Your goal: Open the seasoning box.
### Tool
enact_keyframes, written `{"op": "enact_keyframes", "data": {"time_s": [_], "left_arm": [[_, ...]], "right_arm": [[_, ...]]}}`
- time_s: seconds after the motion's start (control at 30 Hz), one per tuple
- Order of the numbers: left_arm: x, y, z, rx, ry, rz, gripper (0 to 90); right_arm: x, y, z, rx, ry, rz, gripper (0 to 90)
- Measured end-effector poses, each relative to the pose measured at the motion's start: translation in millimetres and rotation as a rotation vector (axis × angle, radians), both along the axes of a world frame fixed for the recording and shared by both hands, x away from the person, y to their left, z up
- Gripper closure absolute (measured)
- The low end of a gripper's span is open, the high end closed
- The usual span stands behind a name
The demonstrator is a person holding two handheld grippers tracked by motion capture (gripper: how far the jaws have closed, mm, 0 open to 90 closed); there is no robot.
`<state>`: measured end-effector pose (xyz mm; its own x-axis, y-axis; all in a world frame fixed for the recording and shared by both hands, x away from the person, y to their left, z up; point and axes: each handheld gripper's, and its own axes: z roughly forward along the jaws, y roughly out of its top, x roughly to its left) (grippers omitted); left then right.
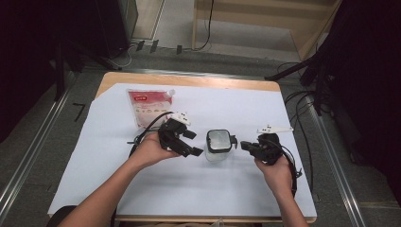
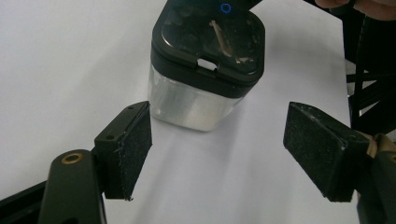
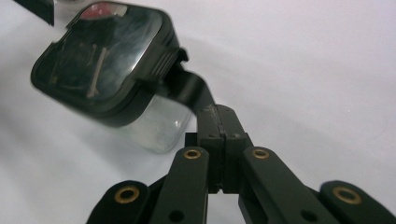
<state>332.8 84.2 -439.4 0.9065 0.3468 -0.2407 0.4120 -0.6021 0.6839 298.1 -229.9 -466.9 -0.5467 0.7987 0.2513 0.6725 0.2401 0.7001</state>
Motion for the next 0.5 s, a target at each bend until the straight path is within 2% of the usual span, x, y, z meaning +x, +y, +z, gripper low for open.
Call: {"op": "enact_keyframes", "data": {"time_s": [0.1, 0.23, 0.33, 0.4, 0.5], "left_arm": [[3.2, -5.6, 0.6, -0.008, -0.026, -0.009, 23.1], [10.0, -9.3, -1.2, -0.018, -0.022, -0.009, 19.7], [12.0, -13.6, -2.4, 0.012, -0.056, -0.028, 19.8], [13.3, -17.6, -3.1, 0.015, -0.066, -0.034, 19.3], [15.7, -22.2, -6.3, -0.001, -0.059, -0.051, 17.9]], "right_arm": [[6.4, 2.0, -0.6, 0.003, 0.011, 0.003, 90.0], [16.1, 7.7, -0.4, -0.005, 0.011, 0.012, 90.0], [20.8, 9.4, -1.1, 0.001, 0.018, 0.017, 90.0], [22.5, 9.6, -3.2, -0.007, 0.024, 0.023, 90.0], [23.2, 10.0, -6.1, -0.022, 0.033, 0.023, 90.0]]}}
